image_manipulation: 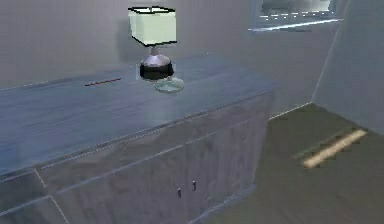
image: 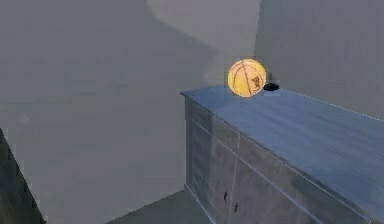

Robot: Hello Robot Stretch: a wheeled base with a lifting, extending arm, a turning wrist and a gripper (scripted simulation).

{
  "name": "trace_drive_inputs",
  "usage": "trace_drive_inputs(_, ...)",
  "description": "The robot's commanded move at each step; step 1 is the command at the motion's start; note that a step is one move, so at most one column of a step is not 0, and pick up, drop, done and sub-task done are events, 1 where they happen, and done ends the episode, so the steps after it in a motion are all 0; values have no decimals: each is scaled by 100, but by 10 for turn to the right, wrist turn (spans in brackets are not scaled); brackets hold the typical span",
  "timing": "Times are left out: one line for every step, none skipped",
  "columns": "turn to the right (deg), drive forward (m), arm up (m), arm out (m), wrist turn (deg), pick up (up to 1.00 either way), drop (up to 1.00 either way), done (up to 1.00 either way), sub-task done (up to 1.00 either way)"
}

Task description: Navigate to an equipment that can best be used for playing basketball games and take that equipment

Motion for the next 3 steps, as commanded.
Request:
trace_drive_inputs(-450, 0, 0, 0, 0, 0, 0, 0, 0)
trace_drive_inputs(-270, 0, 0, 0, 0, 0, 0, 0, 0)
trace_drive_inputs(450, 0, 0, 0, 0, 0, 0, 0, 0)
